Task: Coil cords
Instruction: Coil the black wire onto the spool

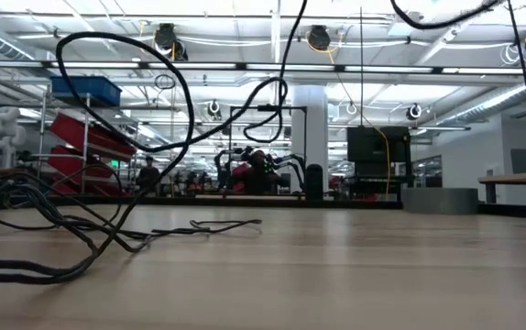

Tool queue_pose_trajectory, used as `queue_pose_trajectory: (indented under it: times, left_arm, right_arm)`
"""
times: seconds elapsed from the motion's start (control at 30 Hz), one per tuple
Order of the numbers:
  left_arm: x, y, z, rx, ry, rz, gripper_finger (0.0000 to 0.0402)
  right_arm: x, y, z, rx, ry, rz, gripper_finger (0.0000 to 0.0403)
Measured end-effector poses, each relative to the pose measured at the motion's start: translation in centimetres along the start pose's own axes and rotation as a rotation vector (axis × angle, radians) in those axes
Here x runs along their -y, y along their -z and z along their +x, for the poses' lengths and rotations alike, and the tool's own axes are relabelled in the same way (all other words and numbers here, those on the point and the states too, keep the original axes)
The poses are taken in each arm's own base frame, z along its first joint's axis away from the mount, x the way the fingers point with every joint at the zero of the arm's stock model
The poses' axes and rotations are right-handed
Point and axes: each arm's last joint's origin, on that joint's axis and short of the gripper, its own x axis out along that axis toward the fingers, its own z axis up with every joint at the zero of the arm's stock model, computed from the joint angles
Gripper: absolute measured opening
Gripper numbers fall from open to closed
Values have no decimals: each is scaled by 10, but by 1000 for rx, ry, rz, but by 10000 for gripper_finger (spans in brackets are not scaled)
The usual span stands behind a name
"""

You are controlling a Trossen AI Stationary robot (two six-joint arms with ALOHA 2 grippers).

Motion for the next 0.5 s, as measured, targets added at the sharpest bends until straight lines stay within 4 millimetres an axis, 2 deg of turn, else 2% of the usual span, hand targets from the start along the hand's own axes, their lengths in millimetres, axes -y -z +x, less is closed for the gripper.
queue_pose_trajectory:
  times: [0.37,0.5]
  left_arm:
    - [-6,6,7,-12,-2,-22,212]
    - [-4,5,6,-6,50,-21,212]
  right_arm:
    - [-1,0,-2,3,-10,5,0]
    - [-1,0,-2,3,-11,5,0]
